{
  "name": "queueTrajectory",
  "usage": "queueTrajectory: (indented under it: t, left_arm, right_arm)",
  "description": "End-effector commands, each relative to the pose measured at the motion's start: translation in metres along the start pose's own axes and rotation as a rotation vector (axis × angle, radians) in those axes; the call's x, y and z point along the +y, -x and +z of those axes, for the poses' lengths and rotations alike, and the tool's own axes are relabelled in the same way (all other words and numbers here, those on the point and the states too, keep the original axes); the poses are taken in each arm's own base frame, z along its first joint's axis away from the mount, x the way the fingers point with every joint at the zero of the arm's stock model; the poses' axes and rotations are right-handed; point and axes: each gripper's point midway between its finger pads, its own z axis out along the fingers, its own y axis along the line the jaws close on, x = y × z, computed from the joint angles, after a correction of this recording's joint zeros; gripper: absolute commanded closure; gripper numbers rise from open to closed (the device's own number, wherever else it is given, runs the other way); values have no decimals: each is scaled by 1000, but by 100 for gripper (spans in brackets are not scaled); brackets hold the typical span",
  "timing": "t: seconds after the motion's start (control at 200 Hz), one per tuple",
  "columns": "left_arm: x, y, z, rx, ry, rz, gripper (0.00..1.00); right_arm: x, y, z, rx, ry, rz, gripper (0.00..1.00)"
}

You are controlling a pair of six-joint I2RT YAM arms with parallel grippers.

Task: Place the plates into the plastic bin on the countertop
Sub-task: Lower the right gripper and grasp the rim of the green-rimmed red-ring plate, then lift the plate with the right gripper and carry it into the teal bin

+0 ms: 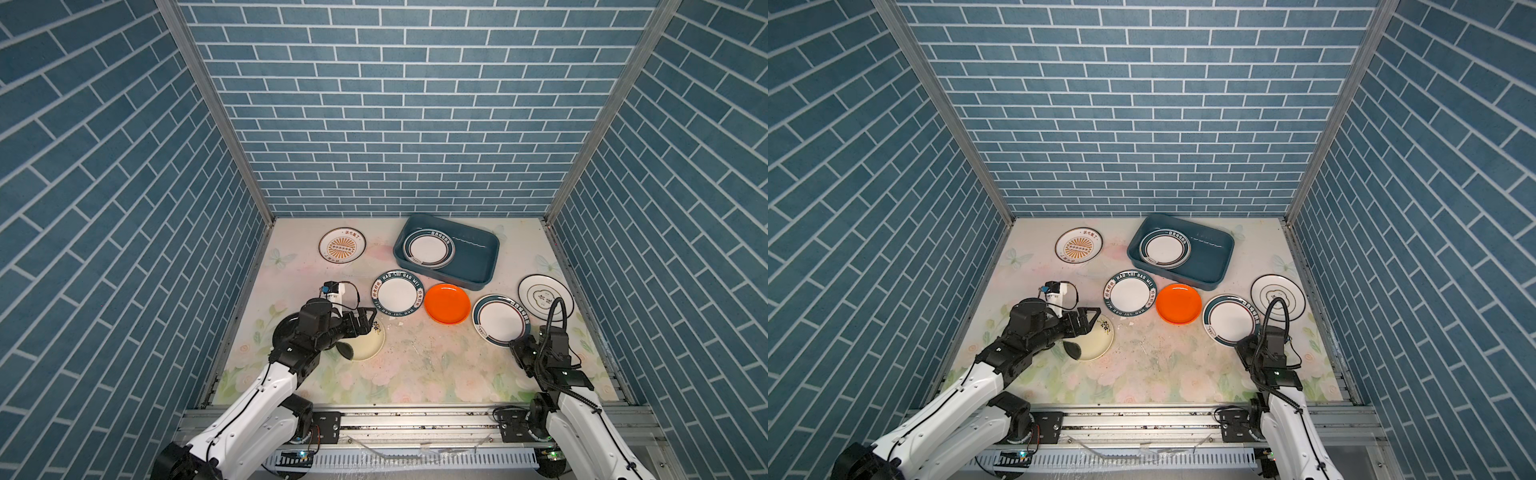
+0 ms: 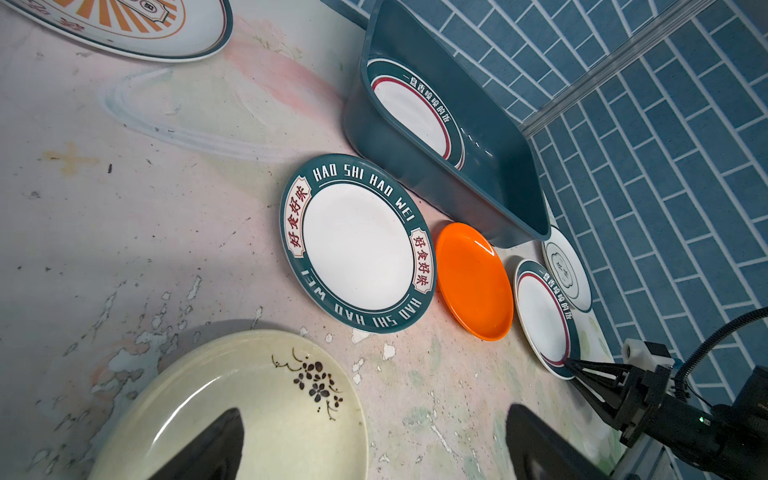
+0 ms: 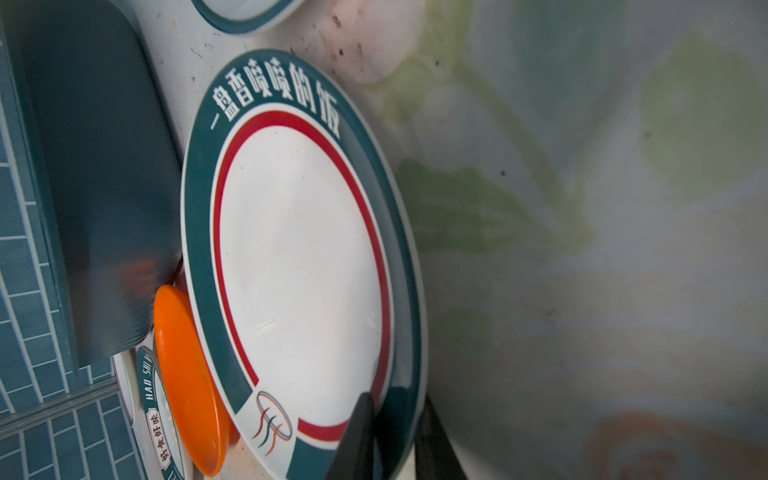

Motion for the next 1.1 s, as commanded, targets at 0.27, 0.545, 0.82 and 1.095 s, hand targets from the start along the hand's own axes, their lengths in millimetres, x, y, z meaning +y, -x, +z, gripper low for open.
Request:
queueTrajectory:
  t: [0.27,0.545,0.82,1.095]
  left_arm:
    - [1,2,-2,-8,14,16,0]
    - [-4,5,-6,-11,3,22,1]
    - [-8,9,-11,-13,4,13,1]
    - [-6,21,-13,-40,44,6,0]
  right_arm:
    - [4,7,-3,-37,11,30,90]
    - [13,9,-12,-43,35,23,100]
    - [29,21,-39,-83,11,-98,100]
    - [69,36,-75,-100,39,-233,100]
